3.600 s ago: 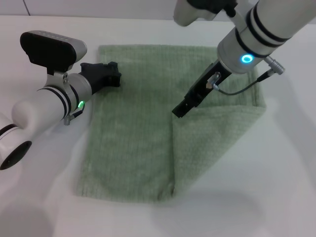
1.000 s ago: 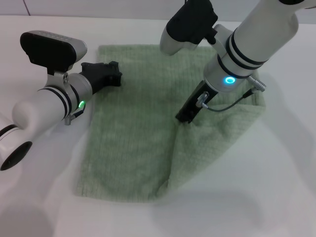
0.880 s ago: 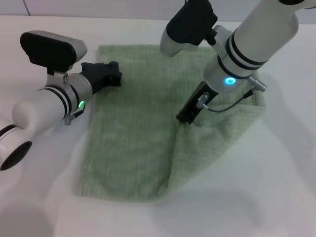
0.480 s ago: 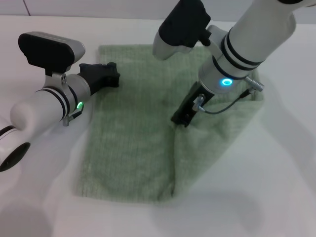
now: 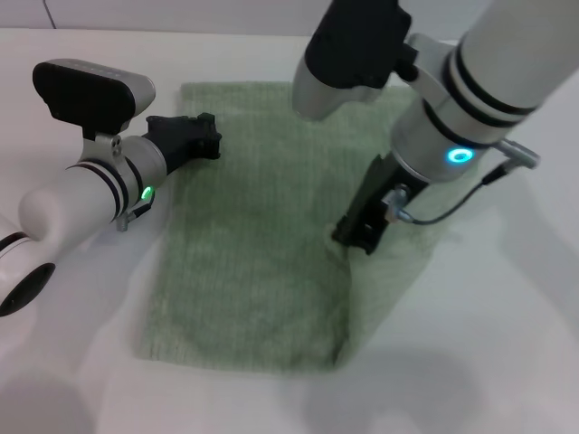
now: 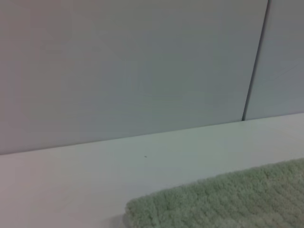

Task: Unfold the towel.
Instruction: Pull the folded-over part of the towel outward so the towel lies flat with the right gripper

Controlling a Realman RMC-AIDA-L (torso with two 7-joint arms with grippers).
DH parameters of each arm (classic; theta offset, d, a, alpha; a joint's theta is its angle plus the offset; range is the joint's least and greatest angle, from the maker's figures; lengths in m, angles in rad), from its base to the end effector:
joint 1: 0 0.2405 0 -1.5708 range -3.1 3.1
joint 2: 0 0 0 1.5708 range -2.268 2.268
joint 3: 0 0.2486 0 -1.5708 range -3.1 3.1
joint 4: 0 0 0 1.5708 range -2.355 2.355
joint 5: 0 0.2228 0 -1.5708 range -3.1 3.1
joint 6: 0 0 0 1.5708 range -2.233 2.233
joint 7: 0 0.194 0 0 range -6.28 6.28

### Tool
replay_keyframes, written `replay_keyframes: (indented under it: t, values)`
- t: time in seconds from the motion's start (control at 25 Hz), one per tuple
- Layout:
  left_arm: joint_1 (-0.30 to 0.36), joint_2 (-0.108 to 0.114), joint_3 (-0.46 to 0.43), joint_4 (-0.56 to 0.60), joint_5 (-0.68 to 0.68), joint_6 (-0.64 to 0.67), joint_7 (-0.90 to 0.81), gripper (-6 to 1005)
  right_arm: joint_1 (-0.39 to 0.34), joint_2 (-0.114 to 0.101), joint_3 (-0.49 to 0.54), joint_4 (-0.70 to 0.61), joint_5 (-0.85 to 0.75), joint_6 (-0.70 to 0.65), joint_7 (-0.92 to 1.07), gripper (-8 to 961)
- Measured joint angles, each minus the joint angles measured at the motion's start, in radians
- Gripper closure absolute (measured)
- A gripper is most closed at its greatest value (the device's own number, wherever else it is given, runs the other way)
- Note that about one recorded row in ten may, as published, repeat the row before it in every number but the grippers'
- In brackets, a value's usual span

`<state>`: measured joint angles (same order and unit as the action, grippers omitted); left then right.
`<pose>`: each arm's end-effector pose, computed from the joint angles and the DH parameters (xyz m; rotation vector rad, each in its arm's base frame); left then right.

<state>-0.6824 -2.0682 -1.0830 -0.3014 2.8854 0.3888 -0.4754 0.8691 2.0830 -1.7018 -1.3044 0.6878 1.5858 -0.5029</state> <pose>-0.2809 0.4528 -0.1141 -2.0139 -0.8253 -0.3442 0.0896 0.3463 -0.1067 -2.8732 0.4712 -0.6744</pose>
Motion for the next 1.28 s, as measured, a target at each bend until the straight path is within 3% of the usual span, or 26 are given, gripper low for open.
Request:
replay_keyframes:
  t: [0.2,0.4,0.6,0.8,1.2,1.28]
  values:
    - [0.002,0.002,0.0,-0.008,0.0,0.0,0.0,986,-0.082,0.0,-0.012,-0.182,-0.028,0.098,0.072,932]
    - [0.003,0.002,0.0,-0.01,0.001,0.001,0.0,985,-0.129,0.0,-0.065,-0.252,-0.063,0.157,0.141,931]
    - [0.003,0.002,0.0,-0.012,0.002,0.001,0.0,985,-0.176,0.001,-0.122,-0.249,-0.09,0.188,0.184,931]
    - [0.003,0.002,0.001,-0.016,0.002,-0.001,0.0,985,-0.206,-0.006,-0.113,-0.232,-0.092,0.206,0.189,932]
    - [0.003,0.003,0.003,-0.021,0.002,-0.007,0.0,984,-0.221,-0.01,-0.105,-0.176,-0.107,0.213,0.139,919]
    - [0.003,0.003,0.003,-0.022,0.002,-0.007,0.0,984,-0.219,-0.01,-0.103,-0.18,-0.101,0.213,0.137,870]
